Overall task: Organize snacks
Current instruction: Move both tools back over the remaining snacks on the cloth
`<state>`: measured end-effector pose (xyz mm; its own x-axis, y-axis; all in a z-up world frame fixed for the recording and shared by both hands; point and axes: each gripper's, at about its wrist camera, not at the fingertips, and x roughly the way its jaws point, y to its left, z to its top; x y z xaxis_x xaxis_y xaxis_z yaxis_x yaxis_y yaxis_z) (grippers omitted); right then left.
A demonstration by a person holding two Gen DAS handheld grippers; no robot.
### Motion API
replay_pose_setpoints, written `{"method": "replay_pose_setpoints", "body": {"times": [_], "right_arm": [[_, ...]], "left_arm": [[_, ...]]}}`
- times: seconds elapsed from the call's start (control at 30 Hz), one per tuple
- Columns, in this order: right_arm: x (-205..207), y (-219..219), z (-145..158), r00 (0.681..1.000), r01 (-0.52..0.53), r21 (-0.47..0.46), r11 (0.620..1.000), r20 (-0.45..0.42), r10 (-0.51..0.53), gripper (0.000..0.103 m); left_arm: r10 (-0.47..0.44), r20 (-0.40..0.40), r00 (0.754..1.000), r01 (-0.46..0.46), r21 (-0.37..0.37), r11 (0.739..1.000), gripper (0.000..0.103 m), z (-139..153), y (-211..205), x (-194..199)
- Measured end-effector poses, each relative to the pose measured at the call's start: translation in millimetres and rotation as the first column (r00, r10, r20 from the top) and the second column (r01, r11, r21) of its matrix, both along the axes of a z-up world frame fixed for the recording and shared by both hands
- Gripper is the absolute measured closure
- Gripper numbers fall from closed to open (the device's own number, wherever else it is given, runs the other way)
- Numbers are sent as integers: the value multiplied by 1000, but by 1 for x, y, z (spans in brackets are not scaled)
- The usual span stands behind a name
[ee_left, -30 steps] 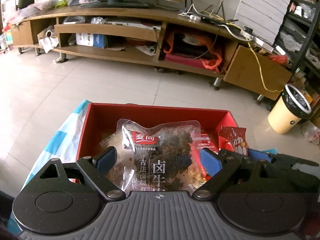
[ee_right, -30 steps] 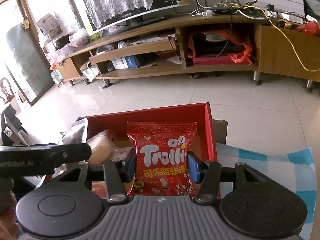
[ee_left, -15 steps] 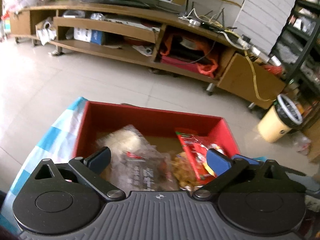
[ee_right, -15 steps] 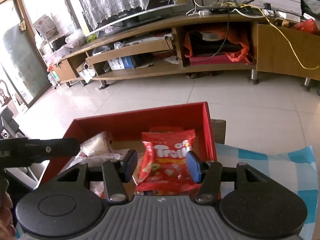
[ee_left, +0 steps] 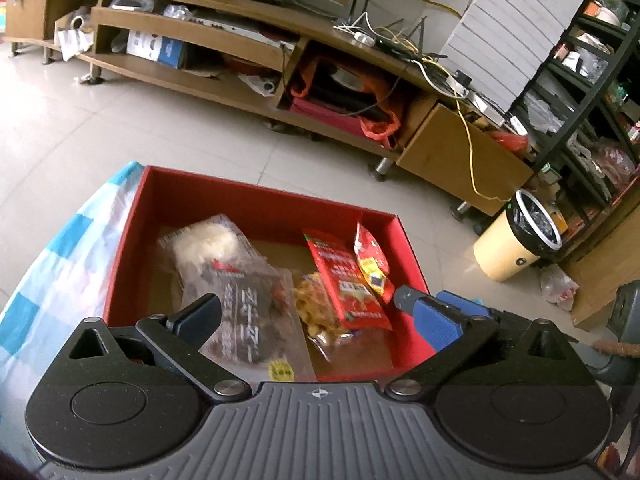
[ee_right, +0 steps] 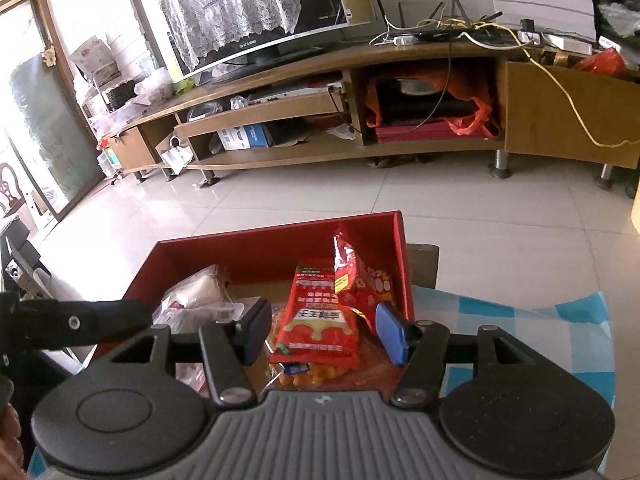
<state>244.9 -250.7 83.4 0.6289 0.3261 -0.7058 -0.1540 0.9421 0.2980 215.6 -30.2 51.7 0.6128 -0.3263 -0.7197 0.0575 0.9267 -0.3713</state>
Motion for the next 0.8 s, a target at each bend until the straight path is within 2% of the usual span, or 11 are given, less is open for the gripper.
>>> {"method": "replay_pose_setpoints", "body": {"times": [0.37, 0.57, 0.67, 0.8], "right_arm": [[-36, -18, 0, 1000, -13, -43, 999, -28, 12, 45], [-61, -28, -6, 997, -13, -67, 998, -75, 8, 45], [-75, -34, -10, 995, -9, -74, 997, -99, 1, 45], [-92, -43, -11, 992, 12, -80, 997, -122, -22, 45]], "left_arm": [[-44, -32, 999, 45, 30, 999, 0, -10, -15, -28], [-81, -53, 995, 83, 49, 995, 0, -19, -23, -49], [-94, -77, 993, 98, 48, 994, 0, -25, -27, -57], [-122, -112, 986, 132, 81, 988, 0, -38, -39, -67]]}}
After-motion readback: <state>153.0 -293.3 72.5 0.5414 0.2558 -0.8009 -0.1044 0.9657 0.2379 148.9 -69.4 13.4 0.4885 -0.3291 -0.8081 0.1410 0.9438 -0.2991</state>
